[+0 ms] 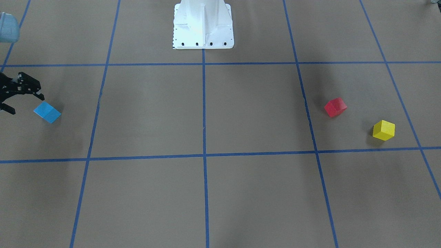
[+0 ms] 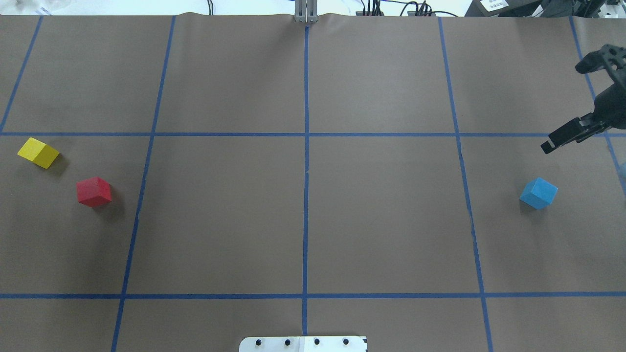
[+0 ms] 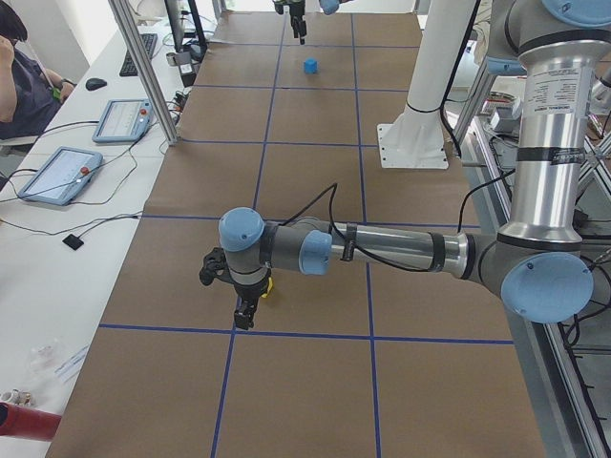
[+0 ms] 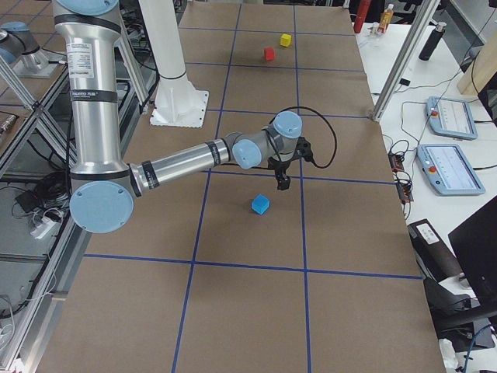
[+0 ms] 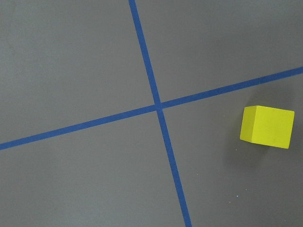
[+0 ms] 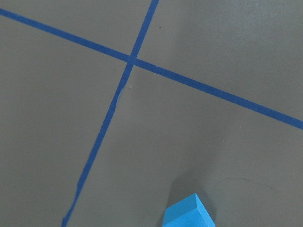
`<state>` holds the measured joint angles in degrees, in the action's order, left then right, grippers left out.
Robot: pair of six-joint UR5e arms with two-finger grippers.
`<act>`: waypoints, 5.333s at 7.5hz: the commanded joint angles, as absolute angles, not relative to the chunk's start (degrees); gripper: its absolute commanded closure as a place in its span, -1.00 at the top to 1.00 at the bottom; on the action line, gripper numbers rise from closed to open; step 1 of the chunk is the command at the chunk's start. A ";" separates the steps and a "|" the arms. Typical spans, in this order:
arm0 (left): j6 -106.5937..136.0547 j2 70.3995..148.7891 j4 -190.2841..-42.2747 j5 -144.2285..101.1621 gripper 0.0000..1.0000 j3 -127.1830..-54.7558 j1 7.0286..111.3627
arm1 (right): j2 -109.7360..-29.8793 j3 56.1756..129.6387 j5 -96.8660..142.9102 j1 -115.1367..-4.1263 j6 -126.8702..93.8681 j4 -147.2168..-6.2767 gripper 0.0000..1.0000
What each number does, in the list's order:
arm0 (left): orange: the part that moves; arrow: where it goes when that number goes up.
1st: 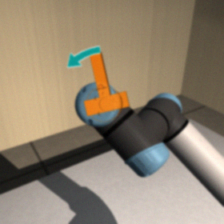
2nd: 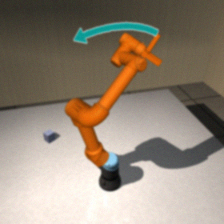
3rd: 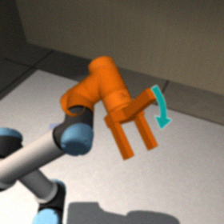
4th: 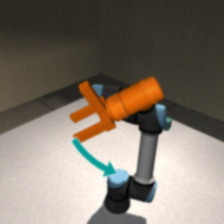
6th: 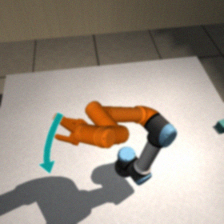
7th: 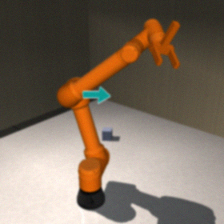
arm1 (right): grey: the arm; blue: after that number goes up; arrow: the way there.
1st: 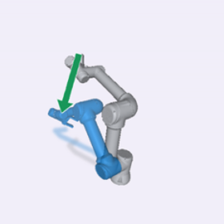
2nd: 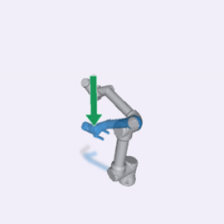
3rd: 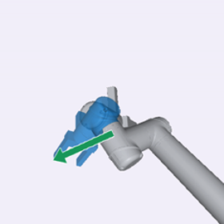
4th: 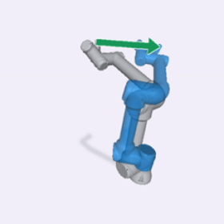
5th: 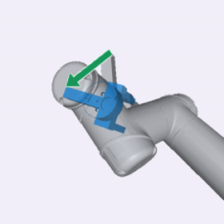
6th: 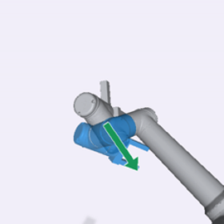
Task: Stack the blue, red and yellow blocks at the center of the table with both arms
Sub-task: 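Lower the right gripper onto the blue cube and close on it, then carry the blue cube with the right gripper to the table center and set it down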
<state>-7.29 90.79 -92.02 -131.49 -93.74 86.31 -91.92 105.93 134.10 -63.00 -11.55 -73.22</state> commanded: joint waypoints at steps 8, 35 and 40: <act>-7.29 90.62 -92.02 -131.48 1.00 -93.87 86.31 | -88.07 95.98 128.76 -54.23 -2.64 -68.20 0.99; -7.03 90.35 -91.93 -131.48 1.00 -95.54 86.31 | -31.99 65.22 123.50 -36.40 -61.00 -87.19 -1.00; -7.03 90.35 -91.93 -131.48 1.00 -95.54 86.31 | -31.90 63.98 123.31 -35.60 -61.26 -85.17 -1.00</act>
